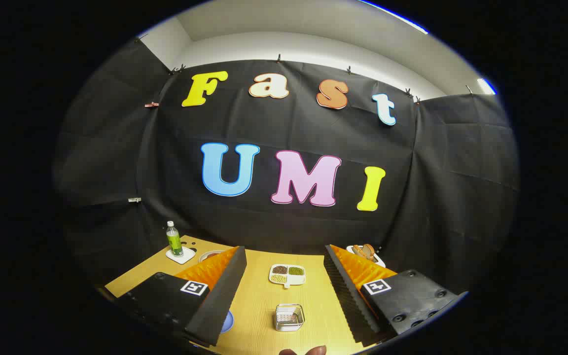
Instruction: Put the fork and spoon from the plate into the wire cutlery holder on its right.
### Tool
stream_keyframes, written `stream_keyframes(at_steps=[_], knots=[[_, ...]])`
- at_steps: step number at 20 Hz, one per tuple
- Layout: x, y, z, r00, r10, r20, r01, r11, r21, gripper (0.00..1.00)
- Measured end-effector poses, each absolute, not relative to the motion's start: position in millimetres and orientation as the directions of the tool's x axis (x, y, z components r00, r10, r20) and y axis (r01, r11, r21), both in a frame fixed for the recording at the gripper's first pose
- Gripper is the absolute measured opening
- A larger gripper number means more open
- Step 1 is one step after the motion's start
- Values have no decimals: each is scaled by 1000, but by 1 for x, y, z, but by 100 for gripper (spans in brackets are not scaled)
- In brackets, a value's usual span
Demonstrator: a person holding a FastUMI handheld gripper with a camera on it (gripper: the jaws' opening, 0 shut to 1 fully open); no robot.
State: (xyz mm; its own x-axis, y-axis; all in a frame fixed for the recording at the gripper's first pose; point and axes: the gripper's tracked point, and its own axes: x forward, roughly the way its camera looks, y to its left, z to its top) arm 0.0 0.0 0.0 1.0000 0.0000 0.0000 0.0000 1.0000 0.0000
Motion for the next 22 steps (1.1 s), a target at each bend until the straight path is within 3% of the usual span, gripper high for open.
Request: stream_keyframes(at_steps=[18,22], knots=[[4,17,5,1000,9,2,-9,1000,-11,98],[6,30,-12,998,31,-56,-32,999,-20,98]])
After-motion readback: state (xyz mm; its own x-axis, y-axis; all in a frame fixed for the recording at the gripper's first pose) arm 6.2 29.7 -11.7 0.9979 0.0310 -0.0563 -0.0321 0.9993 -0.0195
